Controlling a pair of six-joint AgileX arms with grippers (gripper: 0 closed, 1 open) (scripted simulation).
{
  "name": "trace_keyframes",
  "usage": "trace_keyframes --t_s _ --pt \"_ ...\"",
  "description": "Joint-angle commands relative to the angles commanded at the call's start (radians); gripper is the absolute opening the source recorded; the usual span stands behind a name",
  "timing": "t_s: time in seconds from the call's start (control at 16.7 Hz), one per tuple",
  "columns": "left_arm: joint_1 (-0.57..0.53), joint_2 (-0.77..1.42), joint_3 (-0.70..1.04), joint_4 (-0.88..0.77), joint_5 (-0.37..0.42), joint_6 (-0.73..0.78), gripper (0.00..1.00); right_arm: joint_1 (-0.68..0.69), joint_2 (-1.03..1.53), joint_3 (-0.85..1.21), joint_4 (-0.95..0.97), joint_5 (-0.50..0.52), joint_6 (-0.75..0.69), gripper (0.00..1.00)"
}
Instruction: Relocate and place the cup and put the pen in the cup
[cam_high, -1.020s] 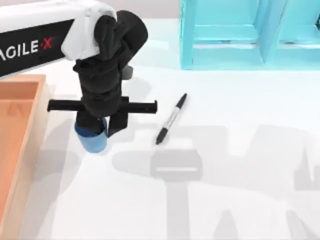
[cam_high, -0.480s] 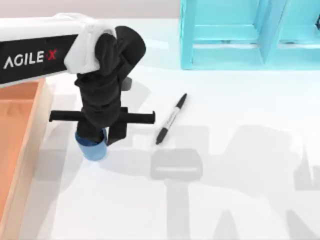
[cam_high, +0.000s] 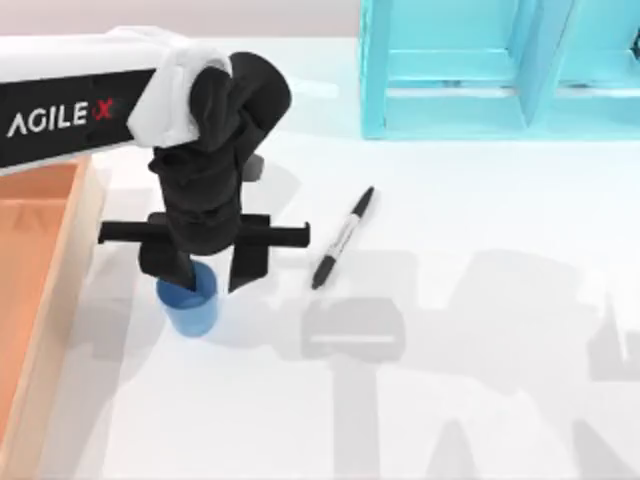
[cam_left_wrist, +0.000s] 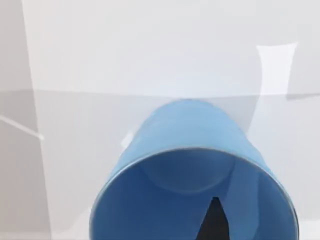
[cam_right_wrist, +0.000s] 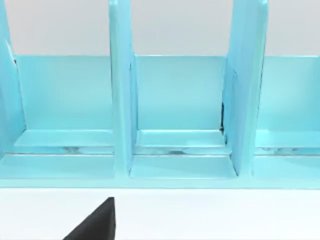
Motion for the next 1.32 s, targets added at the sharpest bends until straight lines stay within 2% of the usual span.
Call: trace_keyframes --t_s 0.24,0.3,0.9,1.08,1.32 --pt "0.0 0.0 0.0 0.0 0.0 0.0 0.98 0.0 0.0 0.0 0.0 0.0 0.0 1.0" --pt "0.0 0.0 0.0 0.0 0.0 0.0 1.0 0.0 0.0 0.0 0.0 0.0 0.0 1.0" --pt "-0.004 0.002 0.016 -0.016 0.0 0.0 1.0 0.0 0.0 0.0 0.0 0.0 0.0 1.0" --pt "-0.01 0.008 0.117 -0.118 -0.001 -0.001 1.0 0.0 0.0 0.0 0.0 0.0 0.0 1.0" --pt "-0.013 0.006 0.356 -0.372 0.001 -0.004 1.0 0.0 0.0 0.0 0.0 0.0 0.0 1.0"
